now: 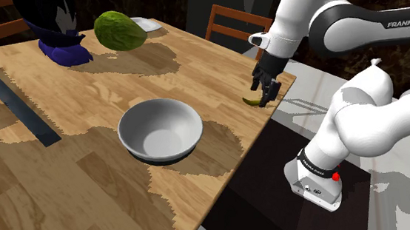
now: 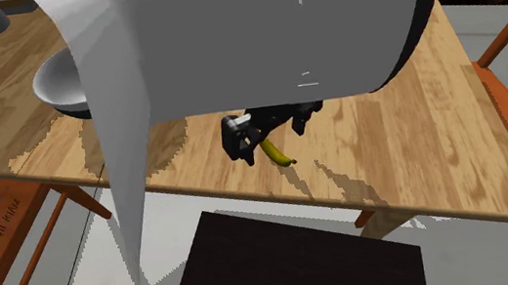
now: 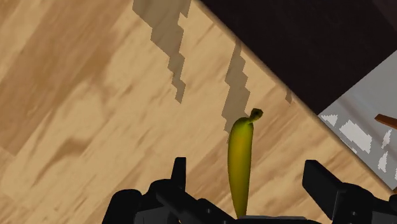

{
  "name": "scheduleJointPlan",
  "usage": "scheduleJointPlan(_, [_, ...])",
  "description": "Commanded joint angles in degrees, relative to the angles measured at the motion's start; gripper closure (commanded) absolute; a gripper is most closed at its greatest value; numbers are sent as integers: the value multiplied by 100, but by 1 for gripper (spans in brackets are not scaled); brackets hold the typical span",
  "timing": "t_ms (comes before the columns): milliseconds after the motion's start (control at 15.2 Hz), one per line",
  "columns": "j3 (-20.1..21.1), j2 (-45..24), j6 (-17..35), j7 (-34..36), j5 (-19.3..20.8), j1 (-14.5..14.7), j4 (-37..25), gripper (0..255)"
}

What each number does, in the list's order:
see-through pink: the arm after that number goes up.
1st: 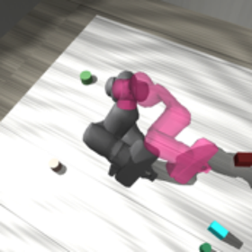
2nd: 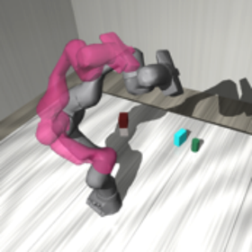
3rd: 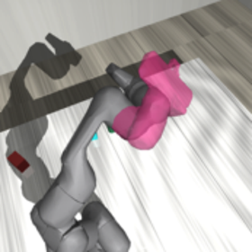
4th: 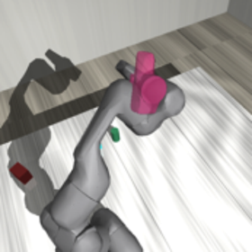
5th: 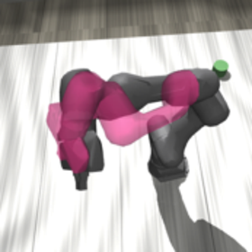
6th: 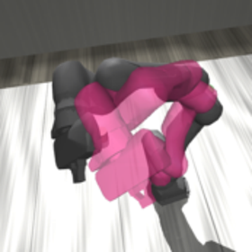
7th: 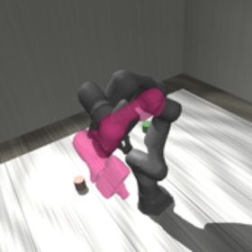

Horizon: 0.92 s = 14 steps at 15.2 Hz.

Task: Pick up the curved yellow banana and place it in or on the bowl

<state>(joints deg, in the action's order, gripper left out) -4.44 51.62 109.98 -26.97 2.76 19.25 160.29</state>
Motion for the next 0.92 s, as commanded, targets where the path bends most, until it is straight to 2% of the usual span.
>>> scheduleJointPlan(0, [-11, -30, 179, -11, 9, 1, 142, 0])
scheduleJointPlan(132, [-17, -68, 321, -10, 14, -1, 246, 0])
scheduleJointPlan(594, [-17, -68, 321, -10, 14, -1, 246, 0])
scheduleJointPlan(660, [-17, -68, 320, -11, 14, -1, 246, 255])
scheduleJointPlan(858, [-17, -66, 320, -11, 14, -1, 247, 255])
